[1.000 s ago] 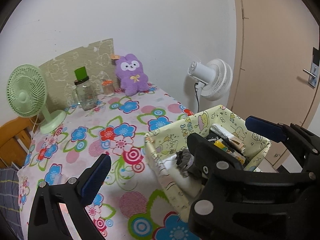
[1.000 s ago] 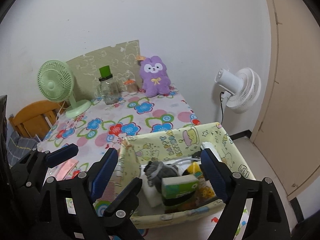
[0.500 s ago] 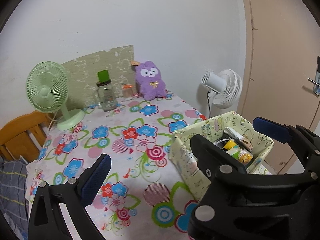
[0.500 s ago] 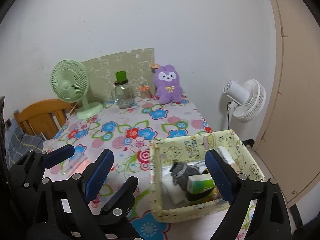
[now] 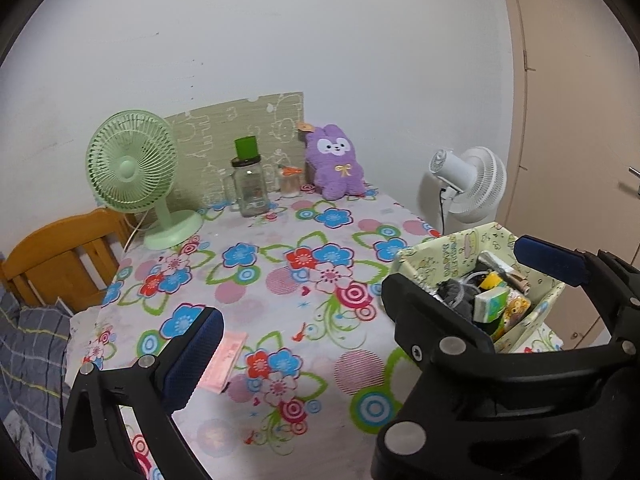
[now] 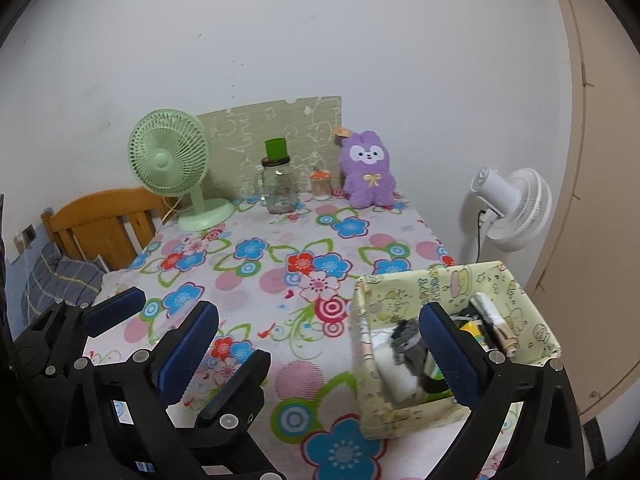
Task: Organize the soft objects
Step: 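Withdraw both tools from the box toward the clear tube and pink packet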
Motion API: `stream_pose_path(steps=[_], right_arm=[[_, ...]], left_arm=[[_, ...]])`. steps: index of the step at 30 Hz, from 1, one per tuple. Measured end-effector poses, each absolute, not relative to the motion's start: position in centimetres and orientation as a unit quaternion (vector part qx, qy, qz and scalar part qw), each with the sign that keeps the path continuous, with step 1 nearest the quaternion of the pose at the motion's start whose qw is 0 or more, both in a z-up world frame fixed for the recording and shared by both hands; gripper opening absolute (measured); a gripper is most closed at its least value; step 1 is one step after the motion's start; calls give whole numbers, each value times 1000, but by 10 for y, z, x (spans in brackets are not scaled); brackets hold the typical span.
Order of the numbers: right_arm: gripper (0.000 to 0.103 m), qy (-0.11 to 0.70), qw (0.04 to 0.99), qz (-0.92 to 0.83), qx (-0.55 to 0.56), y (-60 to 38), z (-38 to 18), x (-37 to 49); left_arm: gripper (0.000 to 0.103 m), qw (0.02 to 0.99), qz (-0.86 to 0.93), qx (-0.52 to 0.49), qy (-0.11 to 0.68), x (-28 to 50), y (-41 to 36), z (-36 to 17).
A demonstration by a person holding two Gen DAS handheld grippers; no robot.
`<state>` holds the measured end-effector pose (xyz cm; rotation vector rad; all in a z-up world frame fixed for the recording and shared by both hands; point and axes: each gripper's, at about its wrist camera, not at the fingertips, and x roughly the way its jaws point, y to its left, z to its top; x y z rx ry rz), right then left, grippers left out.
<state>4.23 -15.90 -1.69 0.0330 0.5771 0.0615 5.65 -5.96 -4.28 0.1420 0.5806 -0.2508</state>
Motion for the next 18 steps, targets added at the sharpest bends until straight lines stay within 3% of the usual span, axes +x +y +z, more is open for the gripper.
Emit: stream_pose_path(steps=[18], right_arm=[[103,304,952,39,2,-111,-45,65]], left_arm=[[89,947,-84,69,303,78,-12,-70]])
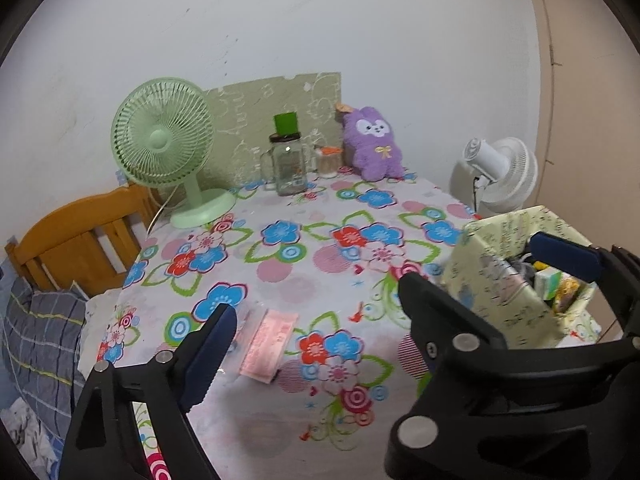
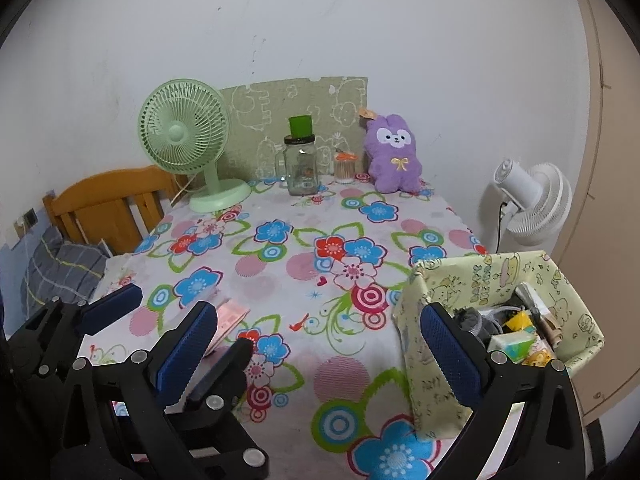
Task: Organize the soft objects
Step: 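Withdraw both tools from the box toward the clear tube and pink packet, then grasp the clear plastic tube with the left tool while the right tool grasps the pink packet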
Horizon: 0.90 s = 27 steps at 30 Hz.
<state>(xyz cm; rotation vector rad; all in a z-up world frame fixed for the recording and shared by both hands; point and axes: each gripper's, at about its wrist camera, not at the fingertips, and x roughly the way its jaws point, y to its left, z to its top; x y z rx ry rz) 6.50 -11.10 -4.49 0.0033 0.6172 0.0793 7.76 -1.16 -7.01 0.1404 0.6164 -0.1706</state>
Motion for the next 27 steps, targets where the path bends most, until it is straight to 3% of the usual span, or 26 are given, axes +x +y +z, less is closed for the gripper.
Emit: stream_pose_path(steps=[27], right_arm=[[103,360,932,35,6,-59,-98,123]], left_arm=[[78,923,-79,71,369,138,46,-119]])
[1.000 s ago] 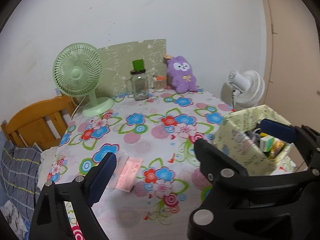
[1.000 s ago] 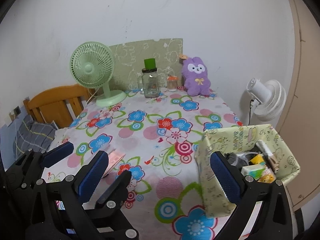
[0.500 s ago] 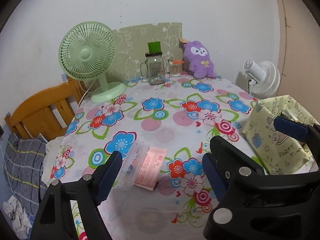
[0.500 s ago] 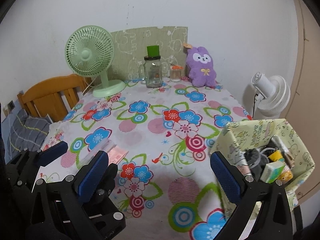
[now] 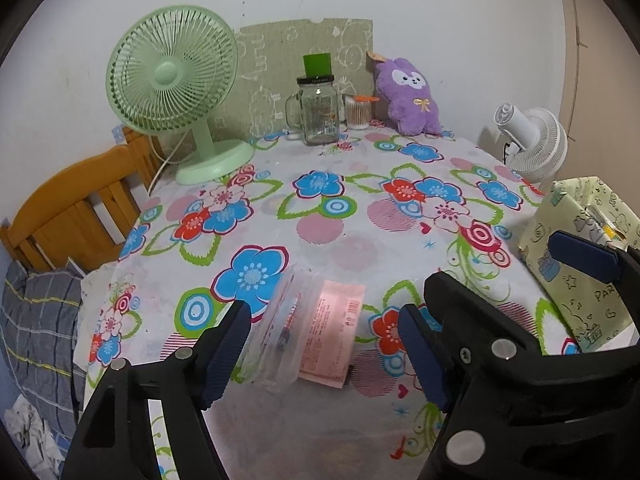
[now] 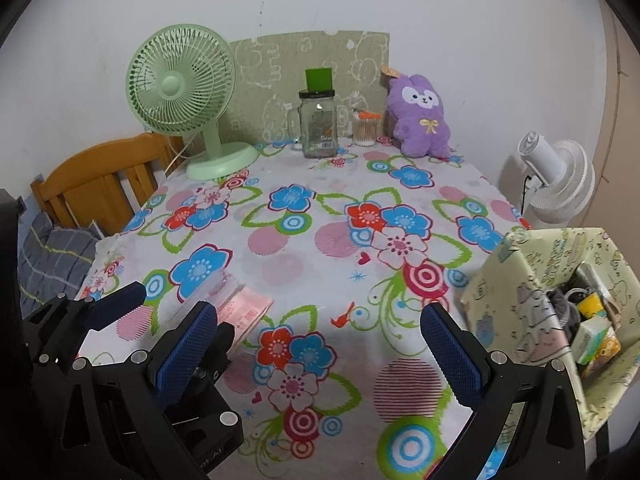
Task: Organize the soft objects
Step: 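Grasp the clear plastic tube with the left tool while the right tool grasps the pink packet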
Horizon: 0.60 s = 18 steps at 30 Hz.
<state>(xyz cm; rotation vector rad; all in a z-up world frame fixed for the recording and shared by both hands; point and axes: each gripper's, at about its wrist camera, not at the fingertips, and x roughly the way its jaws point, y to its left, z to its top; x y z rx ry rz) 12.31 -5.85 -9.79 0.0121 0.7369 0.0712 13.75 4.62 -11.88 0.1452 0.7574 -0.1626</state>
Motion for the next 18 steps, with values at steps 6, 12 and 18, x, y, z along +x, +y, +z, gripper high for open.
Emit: stream_pose_path(steps=[6,12,18], right_arm=[[103,373,927,32,6,-51,-107,137],[103,390,920,33,3,-45,-119,151],[103,405,914,32,1,-43,-130,162]], left_arm=[[76,917,-86,66,383,154,53,-129],[75,907,-93,53,408,170,62,-143],[66,896,-99,51,429,183,64,-156]])
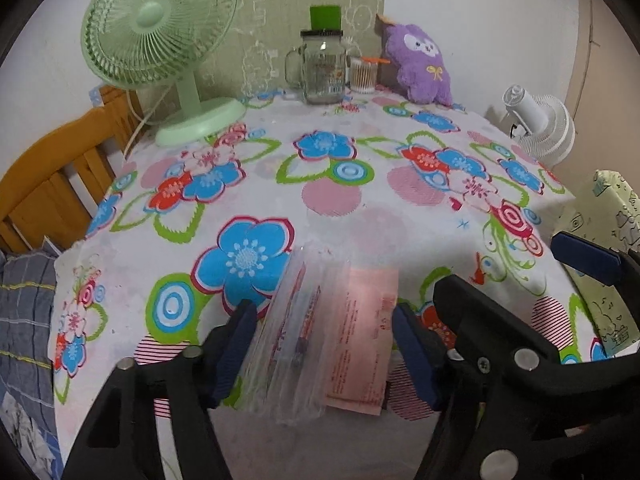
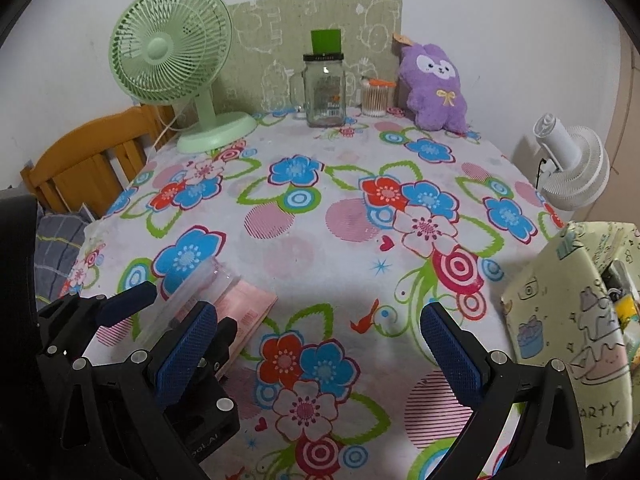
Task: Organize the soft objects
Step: 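Grasp the clear plastic tube with the left tool while the right tool grasps the pink packet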
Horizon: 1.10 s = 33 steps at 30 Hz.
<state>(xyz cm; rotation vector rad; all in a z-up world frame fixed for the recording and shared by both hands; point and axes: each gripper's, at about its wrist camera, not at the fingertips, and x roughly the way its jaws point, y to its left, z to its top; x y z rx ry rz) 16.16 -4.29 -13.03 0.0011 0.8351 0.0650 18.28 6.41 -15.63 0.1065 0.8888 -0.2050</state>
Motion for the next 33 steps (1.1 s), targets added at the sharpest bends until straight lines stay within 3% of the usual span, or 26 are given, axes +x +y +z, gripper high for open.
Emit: stream_pose_path(steps=[5,11,14,33], right_arm=[[103,421,906,35,9,-42,-139,170],[103,425,904,39,11,-38,-142,175],[103,427,903,43,12,-34,-143,177],[102,475,877,62,39,1,-163,187]], left_arm=[[60,892,-101,44,439,189,68,-163],[37,892,-101,41,439,190,72,-162],[32,890,-110,37,440,190,76,-162],[28,894,-75,88,433,178,105,-162]])
